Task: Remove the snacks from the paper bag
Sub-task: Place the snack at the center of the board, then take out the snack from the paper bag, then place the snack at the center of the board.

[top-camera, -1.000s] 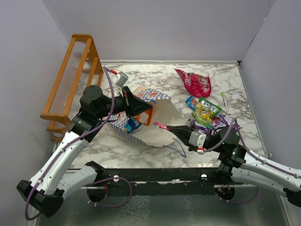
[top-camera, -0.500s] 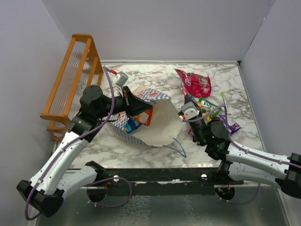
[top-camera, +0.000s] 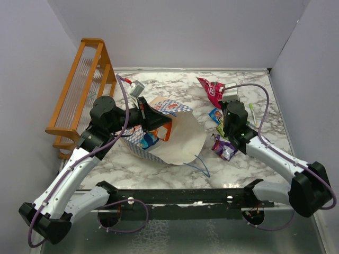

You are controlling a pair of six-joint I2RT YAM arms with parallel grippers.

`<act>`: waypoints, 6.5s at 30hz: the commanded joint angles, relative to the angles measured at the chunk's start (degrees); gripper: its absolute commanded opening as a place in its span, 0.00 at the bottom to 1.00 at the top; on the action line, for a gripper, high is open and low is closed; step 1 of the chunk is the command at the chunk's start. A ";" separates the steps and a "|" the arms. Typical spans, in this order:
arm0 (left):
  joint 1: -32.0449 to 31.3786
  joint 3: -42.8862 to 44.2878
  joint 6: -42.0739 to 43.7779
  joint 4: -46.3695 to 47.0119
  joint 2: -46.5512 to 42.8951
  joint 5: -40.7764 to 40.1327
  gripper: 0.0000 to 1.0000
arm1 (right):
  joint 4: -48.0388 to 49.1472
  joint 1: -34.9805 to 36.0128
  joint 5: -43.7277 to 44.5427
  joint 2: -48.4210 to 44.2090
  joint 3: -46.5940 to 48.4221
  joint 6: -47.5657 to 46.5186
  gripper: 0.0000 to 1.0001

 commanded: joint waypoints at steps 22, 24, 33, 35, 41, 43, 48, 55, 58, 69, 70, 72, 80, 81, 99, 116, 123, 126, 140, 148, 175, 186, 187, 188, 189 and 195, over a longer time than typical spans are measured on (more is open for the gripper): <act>-0.58 -3.60 -4.84 9.83 -2.45 7.15 0.00 | -5.93 -3.99 -9.69 17.25 -0.49 12.25 0.27; -0.58 -4.43 -5.25 9.99 -2.82 7.53 0.00 | -7.86 -3.94 -12.16 14.85 -0.24 13.45 0.33; -1.62 -8.68 -11.36 15.31 -4.56 9.16 0.00 | -11.72 -3.93 -35.46 -3.36 -2.54 16.37 0.55; -1.98 -8.76 -12.36 16.29 -4.60 9.04 0.00 | -10.70 -3.93 -42.22 -7.75 -3.87 15.80 0.56; -2.65 -7.64 -12.51 16.76 -3.65 8.50 0.00 | -8.05 -3.84 -63.45 -17.75 -6.54 13.21 0.60; -2.78 -7.36 -12.27 16.73 -3.31 8.33 0.00 | -6.13 -3.78 -71.96 -20.13 -7.98 11.98 0.60; -2.92 -6.99 -11.76 16.60 -2.92 7.27 0.00 | 3.66 -1.58 -85.85 -24.33 -13.44 11.48 0.61; -3.09 -6.27 -11.37 15.48 -2.67 6.61 0.00 | 6.11 11.00 -82.33 -21.38 -14.79 0.78 0.65; -3.18 -6.13 -11.40 15.45 -2.48 6.24 0.00 | 5.88 17.53 -75.69 -16.10 -14.25 -7.08 0.70; -3.74 -4.79 -10.64 13.75 -2.04 5.25 0.00 | 11.59 21.00 -65.01 9.79 -6.00 -23.55 0.94; -3.78 -4.77 -10.61 13.59 -2.08 5.26 0.00 | 10.99 21.02 -64.67 11.38 -4.79 -25.85 0.95; -3.80 -4.84 -10.50 13.39 -1.98 5.27 0.00 | 9.52 21.03 -64.42 14.02 -2.51 -29.15 1.00; -3.97 -5.12 -10.13 13.53 -1.38 5.10 0.00 | 5.36 21.04 -64.42 20.56 3.06 -39.76 0.99; -3.97 -5.11 -10.11 13.53 -1.38 5.10 0.00 | 4.87 21.07 -64.34 21.33 3.65 -40.63 0.99; -4.15 -4.21 -9.73 12.65 -1.97 4.83 0.00 | 2.63 21.27 -63.49 33.32 12.46 -43.61 0.99; -4.24 -3.98 -9.41 11.49 -2.80 4.28 0.00 | 7.23 21.47 -57.85 43.44 16.08 -37.30 0.65; -4.24 -4.13 -7.84 9.31 -3.13 2.58 0.00 | 13.74 21.47 -56.66 37.76 11.67 -33.34 0.20; -4.24 -3.95 -7.03 8.42 -3.27 1.16 0.00 | 14.75 21.47 -57.42 35.18 9.93 -31.75 0.08; -4.24 -3.07 -3.35 2.39 -4.63 -6.05 0.00 | 19.00 21.47 -63.52 18.93 -3.93 -26.19 0.01; -4.24 -3.27 -3.66 2.92 -4.81 -6.12 0.00 | 18.30 21.47 -64.50 7.23 -9.82 -22.97 0.01; -4.23 -2.73 -1.44 0.30 -5.11 -9.92 0.00 | -10.76 21.47 -66.03 -38.03 0.61 -5.30 0.01; -4.24 -2.57 -0.68 -1.22 -6.08 -10.19 0.00 | -6.59 21.47 -21.30 -34.73 6.70 0.60 0.01; -4.24 -2.44 -0.56 -1.47 -6.04 -10.19 0.00 | -6.57 21.47 -15.88 -32.80 7.56 0.84 0.01; -4.24 -2.36 -0.52 -1.63 -6.13 -10.19 0.00 | -6.37 21.47 -9.96 -30.65 8.44 0.82 0.01; -4.24 -2.28 -0.44 -1.78 -6.19 -10.27 0.00 | -5.84 21.42 -4.59 -28.60 9.03 0.35 0.01; -4.24 -2.13 -0.01 -2.50 -6.40 -10.28 0.00 | 5.76 18.11 18.98 -13.76 7.93 -11.63 0.01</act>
